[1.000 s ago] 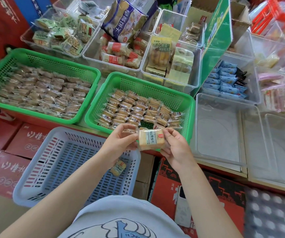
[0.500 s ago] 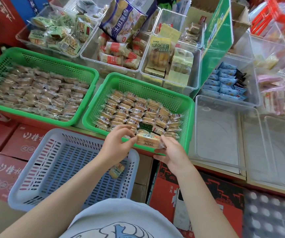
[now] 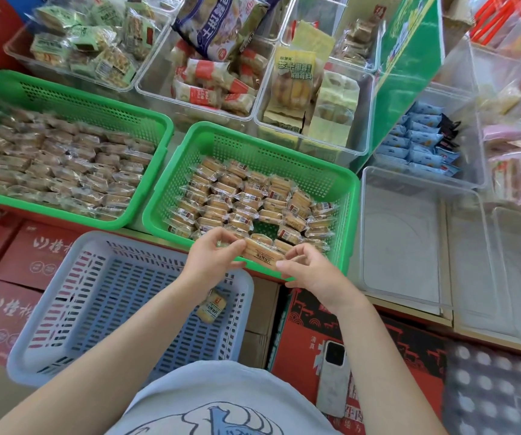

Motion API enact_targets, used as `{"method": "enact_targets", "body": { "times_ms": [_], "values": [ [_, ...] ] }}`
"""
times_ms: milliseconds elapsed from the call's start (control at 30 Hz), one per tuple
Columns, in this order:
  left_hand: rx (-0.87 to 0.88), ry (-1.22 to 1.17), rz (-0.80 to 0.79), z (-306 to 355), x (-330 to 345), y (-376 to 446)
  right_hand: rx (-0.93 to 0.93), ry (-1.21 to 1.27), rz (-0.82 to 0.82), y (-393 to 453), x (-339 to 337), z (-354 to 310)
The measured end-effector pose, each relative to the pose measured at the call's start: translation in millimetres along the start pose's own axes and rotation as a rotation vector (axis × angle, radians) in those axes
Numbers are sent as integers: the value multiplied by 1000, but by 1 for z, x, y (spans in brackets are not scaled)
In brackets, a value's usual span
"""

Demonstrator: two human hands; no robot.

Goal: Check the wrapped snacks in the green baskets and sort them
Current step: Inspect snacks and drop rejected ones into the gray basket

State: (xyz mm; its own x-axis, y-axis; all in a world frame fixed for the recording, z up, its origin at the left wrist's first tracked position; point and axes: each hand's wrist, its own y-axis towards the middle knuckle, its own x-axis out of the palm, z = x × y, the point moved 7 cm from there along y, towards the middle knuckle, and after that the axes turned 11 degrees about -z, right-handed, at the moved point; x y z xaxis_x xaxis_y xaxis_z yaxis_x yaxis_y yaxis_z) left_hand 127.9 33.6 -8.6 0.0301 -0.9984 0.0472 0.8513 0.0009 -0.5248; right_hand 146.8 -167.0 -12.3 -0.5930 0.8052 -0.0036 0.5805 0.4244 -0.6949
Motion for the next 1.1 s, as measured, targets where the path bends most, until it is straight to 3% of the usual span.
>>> {"method": "enact_targets", "body": {
  "times_ms": [367,667,767,867,933,1000,1100],
  "values": [
    [-23,-21,44,-5,-4,29,-24,-9,212,25,-11,-7],
    [-86,14,55,-21,-11,49,-39,-15,213,38,-12,-13],
    [15,316,19,-16,-11,58,-35,-28,267,40,-20,-12],
    [163,894,-47,-15,-5,66,29,-92,327,46,-33,-10],
    [139,1230,-144,-29,1,70,87,-180,330,54,-37,-10],
    [94,1363,-191,-40,2,72,104,-333,354,65,-34,-16],
    [86,1377,-186,-41,3,73,102,-586,423,84,-18,-33]
  ]
}}
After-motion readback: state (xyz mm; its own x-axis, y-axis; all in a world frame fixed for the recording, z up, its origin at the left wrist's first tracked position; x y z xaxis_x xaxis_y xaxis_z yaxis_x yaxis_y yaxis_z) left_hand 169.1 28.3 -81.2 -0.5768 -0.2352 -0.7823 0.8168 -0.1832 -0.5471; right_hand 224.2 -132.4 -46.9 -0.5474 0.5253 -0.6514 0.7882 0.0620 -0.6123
